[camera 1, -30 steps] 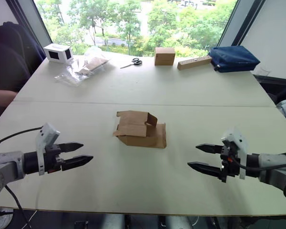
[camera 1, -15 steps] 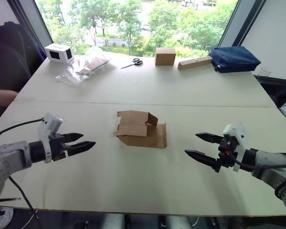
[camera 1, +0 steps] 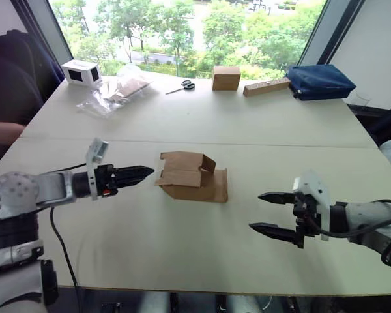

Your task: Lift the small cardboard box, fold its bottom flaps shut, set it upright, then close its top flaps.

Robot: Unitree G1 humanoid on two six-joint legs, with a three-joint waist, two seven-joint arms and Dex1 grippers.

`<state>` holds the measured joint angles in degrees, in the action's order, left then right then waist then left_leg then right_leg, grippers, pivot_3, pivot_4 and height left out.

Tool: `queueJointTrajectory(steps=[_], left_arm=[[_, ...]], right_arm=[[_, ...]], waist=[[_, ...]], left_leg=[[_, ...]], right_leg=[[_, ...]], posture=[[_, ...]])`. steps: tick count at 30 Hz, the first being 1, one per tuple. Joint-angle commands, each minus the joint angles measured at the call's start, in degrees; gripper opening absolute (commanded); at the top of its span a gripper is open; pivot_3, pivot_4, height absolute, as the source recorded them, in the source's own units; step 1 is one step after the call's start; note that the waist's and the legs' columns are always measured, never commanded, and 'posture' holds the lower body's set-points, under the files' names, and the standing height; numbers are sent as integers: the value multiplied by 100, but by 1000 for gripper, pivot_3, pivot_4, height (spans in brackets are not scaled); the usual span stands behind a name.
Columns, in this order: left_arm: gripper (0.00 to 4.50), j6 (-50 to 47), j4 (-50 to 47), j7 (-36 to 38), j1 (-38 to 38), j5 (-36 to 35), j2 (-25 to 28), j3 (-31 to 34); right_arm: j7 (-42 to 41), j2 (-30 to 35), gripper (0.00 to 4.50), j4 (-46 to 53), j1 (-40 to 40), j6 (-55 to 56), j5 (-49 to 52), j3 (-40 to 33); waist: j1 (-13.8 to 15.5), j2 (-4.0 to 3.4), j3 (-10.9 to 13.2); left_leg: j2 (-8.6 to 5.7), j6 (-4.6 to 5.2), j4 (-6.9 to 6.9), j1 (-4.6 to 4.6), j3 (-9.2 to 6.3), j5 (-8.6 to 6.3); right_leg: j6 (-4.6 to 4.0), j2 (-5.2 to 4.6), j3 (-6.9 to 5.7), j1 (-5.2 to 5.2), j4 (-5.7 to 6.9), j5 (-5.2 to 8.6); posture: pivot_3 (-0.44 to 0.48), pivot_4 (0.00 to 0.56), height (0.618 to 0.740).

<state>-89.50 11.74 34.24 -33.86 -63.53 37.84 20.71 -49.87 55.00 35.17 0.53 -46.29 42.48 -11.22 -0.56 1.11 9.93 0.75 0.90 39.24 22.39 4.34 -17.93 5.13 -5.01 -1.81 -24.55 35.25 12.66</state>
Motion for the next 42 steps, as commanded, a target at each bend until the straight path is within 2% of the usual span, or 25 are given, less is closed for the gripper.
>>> queueJointTrajectory(steps=[1, 5, 8, 13, 25, 32, 37, 40, 42], left_arm=[[4500, 207, 582, 295, -504, 375, -119, -452], [4500, 463, 1185, 749, -894, 741, -197, -859], [4500, 507, 812, 1257, -718, 819, -151, -1342], [4500, 836, 1416, 1417, -1236, 1147, -282, -1316], [4500, 1314, 2437, 2713, -1750, 2073, -455, -2293], [4500, 1875, 3299, 3351, -2216, 2648, -746, -2555], [4500, 2059, 3590, 3893, -2407, 2974, -751, -2753], [3742, 2118, 3718, 4098, -2490, 3124, -804, -2800], [2916, 2144, 3715, 4248, -2514, 3205, -824, -2856]], right_arm=[[44, -44, 4485, 175, -101, 134, -14, -34], [202, -127, 4485, 199, -110, 123, -26, -24], [428, -251, 4485, 306, -24, 60, 2, -55], [652, -404, 4485, 472, 121, 5, 91, -75], [838, -472, 4485, 456, 78, -6, 73, -23], [979, -595, 4485, 507, 208, -87, 35, 81], [1203, -693, 4485, 610, 171, -218, 241, -127], [1289, -709, 4500, 638, 192, -240, 270, -139], [1340, -728, 4500, 654, 202, -235, 272, -111]], waist=[[7, 5, 1], [31, 7, 1], [10, 7, 1], [20, 10, 2], [21, 10, 2], [49, 13, 2], [92, 14, 3], [120, 14, 3], [123, 14, 3]], left_leg=[[0, -2, 0, 0, 0, 1], [-3, -5, 1, 0, 0, 3], [-2, -5, 1, 1, 0, 3], [0, -7, 1, 1, -2, 4], [-2, -1, 2, 2, 0, 2], [-3, 0, 2, 4, -2, 1], [-3, 2, 4, 5, 0, 0], [-2, 2, 4, 5, -2, 0], [-3, 2, 4, 5, -2, 0]], right_leg=[[0, 1, -1, 0, -1, 0], [-1, 1, -1, 0, 1, 0], [0, 0, 0, 0, 0, 0], [-1, -1, -1, -1, 1, 0], [-1, 0, -1, -1, 0, 0], [-1, 1, -1, -1, 1, 0], [-1, 1, 0, -2, 1, 0], [-1, 2, -1, -2, 2, 0], [-2, 1, -1, -2, 1, 0]], posture=[[0, 150, 740], [0, 150, 740], [0, 150, 740], [0, 150, 740], [0, 150, 740], [0, 150, 740], [0, 150, 740], [0, 150, 740], [0, 150, 740]])
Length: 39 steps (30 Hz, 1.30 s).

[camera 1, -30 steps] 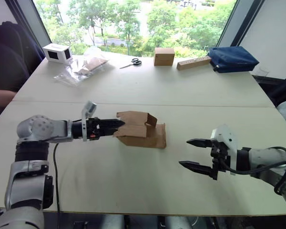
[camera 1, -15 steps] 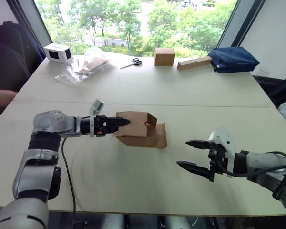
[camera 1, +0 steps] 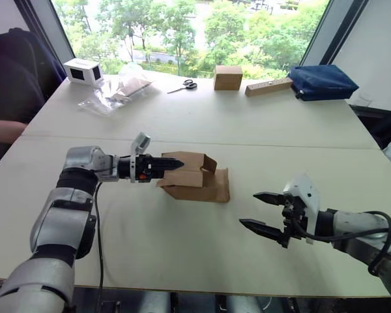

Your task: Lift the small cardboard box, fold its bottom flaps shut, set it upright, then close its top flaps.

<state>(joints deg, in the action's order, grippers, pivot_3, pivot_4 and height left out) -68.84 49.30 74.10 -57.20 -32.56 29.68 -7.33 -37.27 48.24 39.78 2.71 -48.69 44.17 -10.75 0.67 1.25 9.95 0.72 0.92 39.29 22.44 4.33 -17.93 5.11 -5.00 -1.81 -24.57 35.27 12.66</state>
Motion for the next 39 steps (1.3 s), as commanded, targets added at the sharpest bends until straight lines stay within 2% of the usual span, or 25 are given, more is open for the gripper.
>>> queueJointTrajectory(steps=[1, 2, 4, 6, 7, 8, 19, 22, 25, 39], left_arm=[[2564, 90, -62, 338, -184, 150, -12, -88], [2057, 91, -47, 381, -201, 186, -24, -93], [1410, 89, 0, 483, -237, 264, -30, -133], [476, 85, 111, 525, -288, 352, -80, -141], [158, 83, 142, 543, -304, 384, -96, -138], [42, 87, 216, 571, -345, 409, -124, -110], [42, 378, 350, 817, -379, 659, -280, -46], [735, 336, 349, 926, -367, 672, -287, -46], [1928, 361, 420, 954, -383, 721, -306, -3], [1928, 1153, 1534, 1337, -1002, 1344, -741, -40]], right_arm=[[100, -60, 4500, 202, -15, 8, 103, -143], [137, -86, 4500, 213, -12, 8, 111, -140], [219, -138, 4500, 273, 42, 6, 118, -146], [263, -187, 4500, 310, 154, 13, 120, -189], [274, -199, 4500, 327, 194, 17, 120, -203], [273, -210, 4500, 332, 245, 34, 106, -203], [299, -202, 4500, 287, 303, 130, 28, -175], [296, -207, 4500, 268, 292, 138, 14, -177], [303, -219, 4500, 275, 293, 134, 9, -173], [335, -222, 4500, 390, 443, 145, -98, -153]], waist=[[2, 0, 0], [5, 0, 0], [5, 0, 0], [7, 0, 0], [11, 0, 0], [6, 0, 0], [6, 1, 0], [4, 1, 0], [4, 1, 0], [8, 2, 0]], left_leg=[[0, 0, 0, 1, 0, 0], [0, 1, 0, 2, 0, -1], [0, 2, 1, 2, -1, -1], [0, 2, 1, 3, -2, -1], [0, 2, 1, 3, -2, -1], [-1, 2, 1, 3, -3, -1], [0, 3, 3, 3, -3, -1], [0, 3, 3, 3, -2, -1], [0, 3, 3, 3, -3, -1], [-1, 4, 6, 5, -3, -2]], right_leg=[[0, 0, 0, 0, 0, 0], [0, 0, 0, 0, -1, 0], [0, 0, 0, 0, -1, 0], [0, 0, 0, 0, -1, 0], [0, 0, 0, 0, -1, 0], [0, 0, -1, 0, -1, 0], [0, 1, 0, 0, 0, 0], [0, 1, 0, 0, 0, 0], [0, 1, 0, 0, 1, 0], [1, 2, 0, 0, 1, 0]], posture=[[0, 150, 740], [0, 150, 740], [0, 150, 740], [0, 150, 740], [0, 150, 740], [0, 150, 740], [0, 150, 740], [0, 150, 740], [0, 150, 740], [0, 150, 740]])
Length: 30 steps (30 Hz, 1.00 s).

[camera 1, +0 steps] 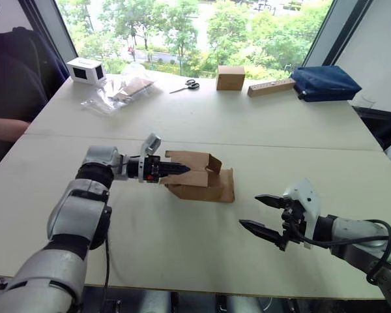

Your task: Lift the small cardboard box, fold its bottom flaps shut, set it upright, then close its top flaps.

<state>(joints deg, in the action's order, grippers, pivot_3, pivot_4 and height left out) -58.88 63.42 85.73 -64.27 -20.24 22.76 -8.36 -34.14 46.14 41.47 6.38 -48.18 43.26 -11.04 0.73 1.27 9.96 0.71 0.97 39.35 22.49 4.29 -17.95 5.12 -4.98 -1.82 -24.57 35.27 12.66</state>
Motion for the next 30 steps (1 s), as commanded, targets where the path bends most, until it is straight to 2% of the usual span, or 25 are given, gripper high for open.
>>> queueJointTrajectory(steps=[1, 7, 10, 13, 20, 24, 27, 30], left_arm=[[1928, 186, 159, 232, -336, 158, -76, 49], [1928, 289, 318, 479, -442, 416, -200, 10], [1212, 333, 374, 467, -465, 457, -232, 123], [44, 323, 391, 502, -475, 482, -243, 182], [44, 318, 161, 662, -394, 448, -202, 221], [44, 612, -698, 288, -146, 45, -84, 804], [44, 1202, -2599, -487, 608, -316, -84, 1466], [44, 893, -4200, -976, 1153, -941, -139, 1950]], right_arm=[[28, -17, 4500, 233, 105, 94, -5, -134], [98, -59, 4500, 266, 163, 112, -22, -141], [143, -74, 4500, 296, 179, 116, -25, -121], [172, -87, 4500, 308, 193, 129, -26, -105], [152, -132, 4500, 244, 136, 179, -23, -37], [301, -431, 4500, 109, -122, 59, 694, -478], [791, -780, 4500, -293, -709, 130, 1324, -1069], [1443, -1156, 4500, -759, -1480, 226, 2112, -1450]], waist=[[0, 0, 0], [-6, 0, 0], [-5, 0, 0], [-3, 0, 0], [-3, 0, 0], [-10, 1, 0], [-45, 1, 0], [-43, 0, -1]], left_leg=[[0, 0, 0, 0, 0, 0], [0, 1, 1, 0, 1, 0], [0, 1, 1, 0, 0, 0], [1, 1, 1, 0, -1, -1], [1, 2, 3, 0, -1, -1], [2, 1, 5, 1, -3, -1], [9, 1, 7, -2, -1, -1], [12, 0, 8, -5, 0, -1]], right_leg=[[0, 1, 0, 0, 1, 0], [1, 0, 0, 0, 1, -1], [0, 1, 0, 0, 2, 0], [1, 1, 0, 0, 2, 0], [1, 1, 0, 0, 2, -1], [2, 1, 0, 0, 6, -1], [3, -2, 2, -1, 10, -2], [4, -10, 3, -2, 23, -5]], posture=[[0, 150, 740], [0, 150, 740], [0, 150, 740], [0, 150, 740], [0, 150, 740], [0, 150, 740], [0, 150, 740], [0, 150, 740]])
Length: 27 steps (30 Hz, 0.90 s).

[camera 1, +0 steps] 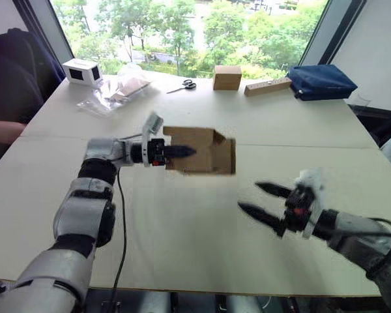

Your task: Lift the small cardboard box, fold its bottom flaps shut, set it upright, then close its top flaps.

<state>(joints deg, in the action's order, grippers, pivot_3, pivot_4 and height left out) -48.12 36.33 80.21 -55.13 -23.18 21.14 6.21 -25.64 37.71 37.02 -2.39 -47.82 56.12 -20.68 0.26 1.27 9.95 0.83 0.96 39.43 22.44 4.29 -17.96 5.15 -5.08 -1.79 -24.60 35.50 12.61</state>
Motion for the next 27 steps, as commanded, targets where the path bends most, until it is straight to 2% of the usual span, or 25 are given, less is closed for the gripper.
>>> queueJointTrajectory(steps=[1, 6, 9, 12, 14, 15, 16, 18, 19, 27], left_arm=[[44, -335, -1808, -553, 327, -778, 41, 533], [44, -403, -2620, -1303, 426, -1162, 0, 739], [0, -207, -2963, -1420, 304, -1312, 123, 737], [0, 281, -2927, -1502, 103, -1211, 185, 644], [0, 289, -2899, -1440, 35, -1287, 245, 570], [0, 310, -2860, -1435, -6, -1309, 267, 548], [0, 296, -2840, -1419, -34, -1338, 301, 527], [0, 325, -2803, -1395, -61, -1331, 382, 438], [0, 362, -2833, -1364, -42, -1297, 433, 363], [0, 714, -3044, -1186, -14, -1154, 848, -38]], right_arm=[[781, -421, 4500, -426, -832, 220, 1075, -567], [1375, -651, 4500, -784, -1641, 364, 1582, -591], [1385, -735, 3744, -992, -2367, 511, 1486, -253], [1257, -653, 2637, -1234, -3078, 877, 369, 371], [1258, -747, 1948, -1342, -3321, 944, 311, 435], [1243, -795, 1462, -1388, -3410, 951, 356, 423], [1237, -830, 1208, -1420, -3468, 958, 397, 405], [1172, -828, 293, -1451, -3512, 951, 418, 386], [1165, -840, 30, -1444, -3514, 925, 495, 359], [987, -768, 30, -1394, -3571, 721, 505, 600]], waist=[[5, 0, 0], [46, -4, -2], [30, -5, -1], [-17, -7, 0], [-15, -7, 0], [-8, -7, 0], [-2, -7, 0], [5, -7, 0], [8, -7, 0], [-12, -8, 0]], left_leg=[[1, -1, 0, 0, -2, 1], [-6, -8, 1, 0, -6, 5], [-9, -6, 5, 0, -2, 4], [-9, -6, 5, -1, 1, 4], [-7, -6, 5, -1, -1, 4], [-6, -6, 4, -1, -1, 4], [-6, -6, 4, 0, -2, 4], [-6, -6, 4, 2, 1, 4], [-8, -6, 6, 3, 2, 4], [-5, -2, 14, 5, 1, 2]], right_leg=[[0, -1, 1, -1, 3, 0], [-1, 3, -3, -4, 20, 0], [0, 3, -1, -2, 20, 0], [1, 7, 1, -6, 25, -1], [1, 13, 0, -8, 28, 1], [1, 15, 0, -8, 27, 2], [2, 16, 0, -8, 28, 2], [2, 13, 1, -8, 27, 1], [2, 10, 1, -8, 27, 1], [3, 11, 1, -8, 30, 1]], posture=[[0, 150, 740], [0, 150, 740], [0, 150, 740], [0, 150, 740], [0, 150, 740], [0, 150, 740], [0, 150, 740], [0, 150, 740], [0, 150, 740], [0, 150, 740]])
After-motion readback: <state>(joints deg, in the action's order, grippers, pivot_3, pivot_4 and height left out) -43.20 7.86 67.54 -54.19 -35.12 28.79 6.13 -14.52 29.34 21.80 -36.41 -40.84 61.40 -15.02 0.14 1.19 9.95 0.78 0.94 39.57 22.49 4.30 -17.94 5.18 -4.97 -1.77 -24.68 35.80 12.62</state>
